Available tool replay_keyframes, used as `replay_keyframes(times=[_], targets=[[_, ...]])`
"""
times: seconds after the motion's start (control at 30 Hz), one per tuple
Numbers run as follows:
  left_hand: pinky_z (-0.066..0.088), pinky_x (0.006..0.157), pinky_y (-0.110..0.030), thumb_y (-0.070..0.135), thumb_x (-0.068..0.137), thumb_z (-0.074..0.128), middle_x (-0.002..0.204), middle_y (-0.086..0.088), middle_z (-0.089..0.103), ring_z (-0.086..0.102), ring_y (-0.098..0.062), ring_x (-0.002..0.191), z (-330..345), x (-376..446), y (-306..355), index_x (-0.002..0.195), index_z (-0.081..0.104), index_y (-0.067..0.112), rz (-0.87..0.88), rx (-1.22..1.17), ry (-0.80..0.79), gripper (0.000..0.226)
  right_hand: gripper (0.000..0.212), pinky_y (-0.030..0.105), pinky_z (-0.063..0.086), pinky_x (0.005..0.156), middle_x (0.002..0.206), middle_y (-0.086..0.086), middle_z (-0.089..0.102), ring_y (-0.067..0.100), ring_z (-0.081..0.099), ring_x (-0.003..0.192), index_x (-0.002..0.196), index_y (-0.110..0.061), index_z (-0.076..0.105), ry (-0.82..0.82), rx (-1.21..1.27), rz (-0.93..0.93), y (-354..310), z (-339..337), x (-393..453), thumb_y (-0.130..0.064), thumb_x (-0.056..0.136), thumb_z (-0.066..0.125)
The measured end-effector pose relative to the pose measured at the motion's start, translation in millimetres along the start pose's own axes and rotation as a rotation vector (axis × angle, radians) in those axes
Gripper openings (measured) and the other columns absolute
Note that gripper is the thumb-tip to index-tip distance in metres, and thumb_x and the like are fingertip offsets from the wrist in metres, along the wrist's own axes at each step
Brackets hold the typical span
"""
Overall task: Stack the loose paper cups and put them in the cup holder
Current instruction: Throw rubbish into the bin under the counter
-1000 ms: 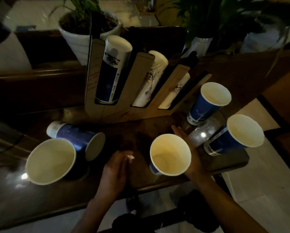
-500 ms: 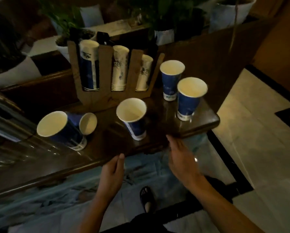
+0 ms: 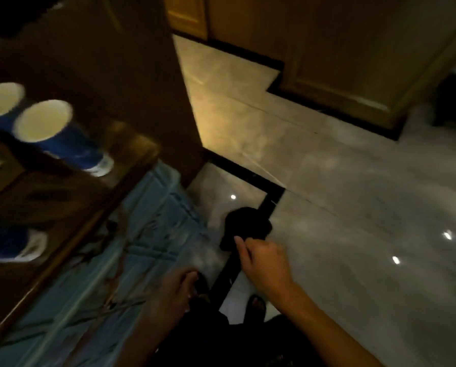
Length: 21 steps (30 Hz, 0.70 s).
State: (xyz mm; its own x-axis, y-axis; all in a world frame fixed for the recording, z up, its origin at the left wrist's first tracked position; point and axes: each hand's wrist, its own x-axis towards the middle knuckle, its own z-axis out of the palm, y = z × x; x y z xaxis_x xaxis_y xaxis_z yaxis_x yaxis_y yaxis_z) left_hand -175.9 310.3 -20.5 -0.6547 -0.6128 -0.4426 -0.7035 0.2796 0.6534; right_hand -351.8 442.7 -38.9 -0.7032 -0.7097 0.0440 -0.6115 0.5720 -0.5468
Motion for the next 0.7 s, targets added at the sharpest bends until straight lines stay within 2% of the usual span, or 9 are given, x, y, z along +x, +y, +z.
replay_keyframes(times=[0.07, 0.13, 0.2, 0.23, 0.3, 0.4, 0.47, 0.57, 0.7], targets=[[0.043, 0.057, -0.017, 0.007, 0.101, 0.057, 0.073, -0.009, 0.067, 0.06, -0.005, 0.055, 7.3, 15.3, 11.9, 0.091, 0.069, 0.015, 0.046, 0.017, -0.05, 0.018, 0.052, 0.021, 0.022, 0.04, 0.041, 0.004, 0.052, 0.021, 0.05, 0.032, 0.052, -0.023, 0.037, 0.007, -0.029, 0.067, 19.8, -6.1, -5.9, -0.032, 0.095, 0.065], [0.045, 0.059, -0.021, 0.006, 0.101, 0.058, 0.074, -0.007, 0.069, 0.061, -0.007, 0.056, 15.0, 32.9, 18.2, 0.091, 0.068, 0.012, 0.085, 0.094, -0.08, 0.016, 0.055, 0.025, 0.029, 0.039, 0.045, 0.008, 0.057, 0.026, 0.055, 0.038, 0.054, -0.017, 0.046, 0.001, -0.055, 0.154, 39.4, -8.2, -10.1, -0.045, 0.101, 0.046], [0.047, 0.051, -0.023, 0.011, 0.101, 0.058, 0.069, 0.0, 0.069, 0.062, -0.011, 0.049, 18.8, 48.6, 22.2, 0.081, 0.063, 0.02, 0.101, 0.108, -0.121, 0.022, 0.069, 0.026, 0.029, 0.04, 0.046, 0.011, 0.058, 0.03, 0.056, 0.038, 0.058, -0.011, 0.059, 0.0, -0.119, 0.21, 55.4, -5.2, -14.4, -0.054, 0.1, 0.025], [0.045, 0.046, -0.02, 0.014, 0.1, 0.059, 0.063, 0.002, 0.068, 0.059, -0.007, 0.043, 20.9, 57.8, 23.3, 0.075, 0.06, 0.024, 0.12, 0.121, -0.135, 0.028, 0.072, 0.024, 0.026, 0.039, 0.043, 0.01, 0.056, 0.029, 0.054, 0.035, 0.057, -0.011, 0.06, 0.016, -0.153, 0.231, 63.0, -3.8, -16.0, -0.053, 0.1, 0.023], [0.038, 0.044, -0.009, 0.02, 0.098, 0.064, 0.048, 0.007, 0.062, 0.058, -0.002, 0.042, 23.5, 78.6, 26.2, 0.059, 0.054, 0.031, 0.186, 0.192, -0.16, 0.042, 0.066, 0.021, 0.023, 0.036, 0.038, 0.007, 0.051, 0.026, 0.048, 0.029, 0.05, -0.014, 0.056, 0.022, -0.176, 0.302, 72.4, -1.6, -14.5, -0.049, 0.102, 0.034], [0.03, 0.045, -0.015, 0.034, 0.095, 0.064, 0.031, 0.006, 0.039, 0.049, -0.007, 0.034, 19.7, 116.1, 31.3, 0.039, 0.033, 0.029, 0.245, 0.284, -0.226, 0.065, 0.051, 0.022, 0.028, 0.031, 0.036, 0.006, 0.049, 0.023, 0.043, 0.025, 0.046, -0.017, 0.051, -0.002, -0.21, 0.392, 79.2, 8.8, -6.9, -0.027, 0.092, 0.069], [0.025, 0.045, -0.023, 0.046, 0.097, 0.052, 0.032, 0.003, 0.037, 0.039, -0.007, 0.033, 12.4, 143.2, 32.4, 0.037, 0.026, 0.022, 0.217, 0.305, -0.285, 0.069, 0.057, 0.022, 0.029, 0.035, 0.038, 0.005, 0.05, 0.022, 0.044, 0.028, 0.042, -0.018, 0.045, 0.003, -0.185, 0.52, 76.1, 17.2, 3.2, -0.026, 0.096, 0.065], [0.027, 0.045, -0.029, 0.056, 0.098, 0.038, 0.033, 0.001, 0.041, 0.041, -0.007, 0.035, -1.2, 176.8, 29.1, 0.038, 0.034, 0.017, 0.149, 0.329, -0.334, 0.071, 0.063, 0.027, 0.036, 0.041, 0.045, 0.003, 0.052, 0.021, 0.052, 0.039, 0.044, -0.021, 0.035, -0.009, -0.106, 0.735, 64.6, 30.4, 16.1, -0.036, 0.104, 0.047], [0.025, 0.045, -0.031, 0.044, 0.101, 0.053, 0.037, -0.002, 0.038, 0.04, -0.009, 0.039, -15.0, 219.5, 13.9, 0.042, 0.031, 0.015, 0.214, 0.431, -0.311, 0.069, 0.061, 0.031, 0.047, 0.05, 0.051, 0.0, 0.054, 0.018, 0.056, 0.048, 0.05, -0.017, 0.045, -0.085, -0.03, 0.881, 48.1, 40.1, 36.2, -0.039, 0.106, 0.036]])
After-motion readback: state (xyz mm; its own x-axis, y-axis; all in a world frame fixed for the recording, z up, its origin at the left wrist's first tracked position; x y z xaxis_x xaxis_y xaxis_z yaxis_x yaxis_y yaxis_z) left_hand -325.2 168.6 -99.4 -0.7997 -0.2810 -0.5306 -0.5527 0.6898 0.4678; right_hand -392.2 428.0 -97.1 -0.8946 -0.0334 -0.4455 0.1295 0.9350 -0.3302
